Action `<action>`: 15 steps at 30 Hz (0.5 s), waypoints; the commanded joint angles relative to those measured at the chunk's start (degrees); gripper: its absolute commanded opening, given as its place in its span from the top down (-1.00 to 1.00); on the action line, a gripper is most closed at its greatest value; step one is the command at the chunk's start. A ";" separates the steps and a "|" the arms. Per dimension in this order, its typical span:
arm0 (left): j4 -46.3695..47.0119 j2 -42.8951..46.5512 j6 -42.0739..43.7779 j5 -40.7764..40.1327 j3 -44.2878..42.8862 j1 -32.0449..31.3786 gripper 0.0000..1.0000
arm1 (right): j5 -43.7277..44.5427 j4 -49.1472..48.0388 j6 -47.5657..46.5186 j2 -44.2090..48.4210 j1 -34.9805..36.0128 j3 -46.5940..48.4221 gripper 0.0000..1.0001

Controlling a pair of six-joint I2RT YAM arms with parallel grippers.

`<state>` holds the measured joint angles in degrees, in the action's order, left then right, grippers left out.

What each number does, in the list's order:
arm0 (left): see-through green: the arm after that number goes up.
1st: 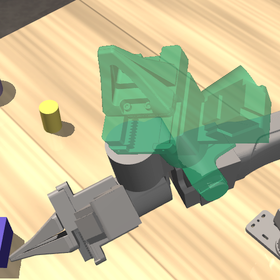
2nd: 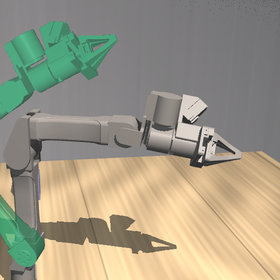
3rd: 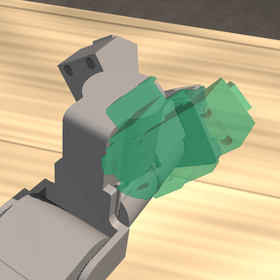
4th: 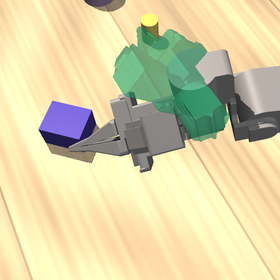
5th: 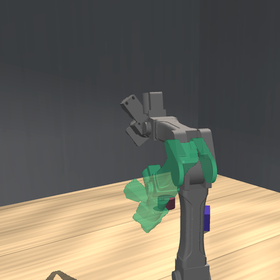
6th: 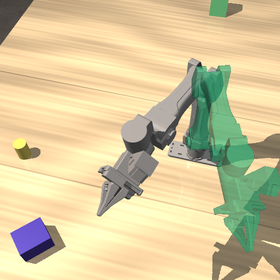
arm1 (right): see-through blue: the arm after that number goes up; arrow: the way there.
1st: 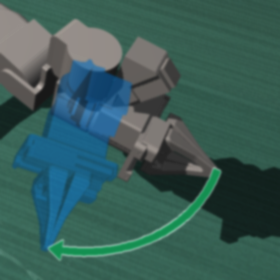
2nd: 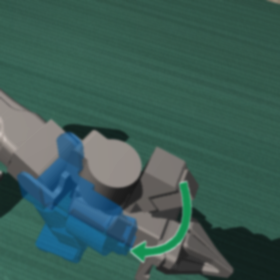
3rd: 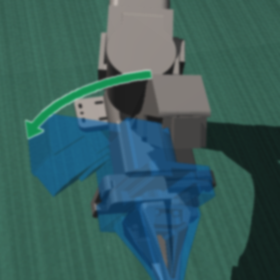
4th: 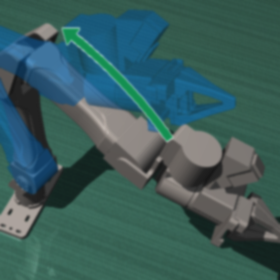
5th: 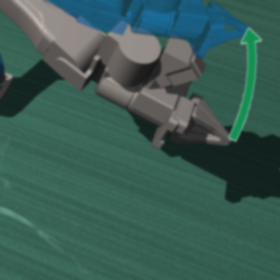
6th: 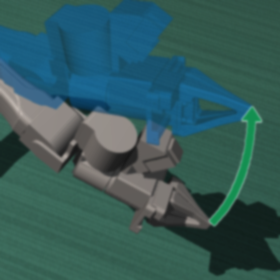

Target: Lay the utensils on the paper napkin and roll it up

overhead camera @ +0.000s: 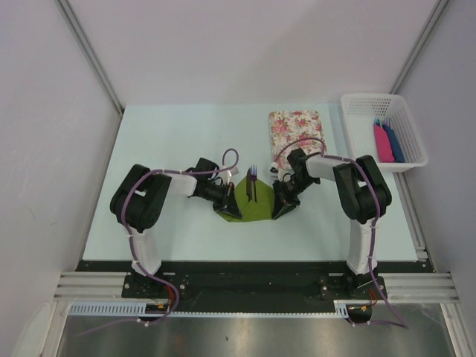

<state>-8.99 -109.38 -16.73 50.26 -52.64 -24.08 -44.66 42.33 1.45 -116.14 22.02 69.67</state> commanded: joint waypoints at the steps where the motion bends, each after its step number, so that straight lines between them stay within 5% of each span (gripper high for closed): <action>1: -1.38 0.14 1.70 -4.56 1.84 0.87 1.00 | -0.14 -0.84 -0.76 4.86 2.32 1.78 0.70; 15: 0.47 1.19 1.09 -3.94 2.63 0.96 1.00 | -2.10 -9.45 6.37 1.27 7.77 2.58 0.71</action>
<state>-7.44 -109.06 -17.02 50.74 -51.72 -23.90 -46.61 35.59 6.31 -113.03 29.41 71.66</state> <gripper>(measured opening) 0.005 0.148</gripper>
